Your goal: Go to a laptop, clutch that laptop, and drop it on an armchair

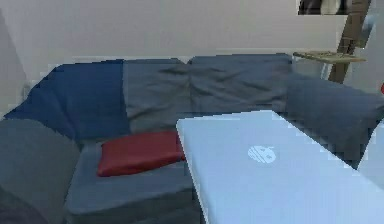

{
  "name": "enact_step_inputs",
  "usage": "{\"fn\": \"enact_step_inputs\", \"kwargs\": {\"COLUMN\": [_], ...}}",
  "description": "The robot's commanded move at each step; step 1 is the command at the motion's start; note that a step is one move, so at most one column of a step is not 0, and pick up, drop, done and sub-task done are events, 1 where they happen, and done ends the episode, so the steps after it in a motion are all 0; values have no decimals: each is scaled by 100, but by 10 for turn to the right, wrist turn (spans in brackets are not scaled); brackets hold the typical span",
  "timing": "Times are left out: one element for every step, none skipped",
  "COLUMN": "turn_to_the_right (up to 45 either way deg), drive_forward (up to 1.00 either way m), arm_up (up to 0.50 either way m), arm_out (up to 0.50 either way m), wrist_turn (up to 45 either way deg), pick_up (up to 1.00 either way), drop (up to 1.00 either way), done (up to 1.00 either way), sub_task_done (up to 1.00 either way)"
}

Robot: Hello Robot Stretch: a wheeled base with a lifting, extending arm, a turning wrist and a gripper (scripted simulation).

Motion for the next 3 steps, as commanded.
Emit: {"fn": "enact_step_inputs", "kwargs": {"turn_to_the_right": [-450,-450,-330], "drive_forward": [0,0,0], "arm_up": [0,0,0], "arm_out": [0,0,0], "wrist_turn": [0,0,0], "pick_up": [0,0,0], "drop": [0,0,0], "done": [0,0,0], "sub_task_done": [0,0,0]}}
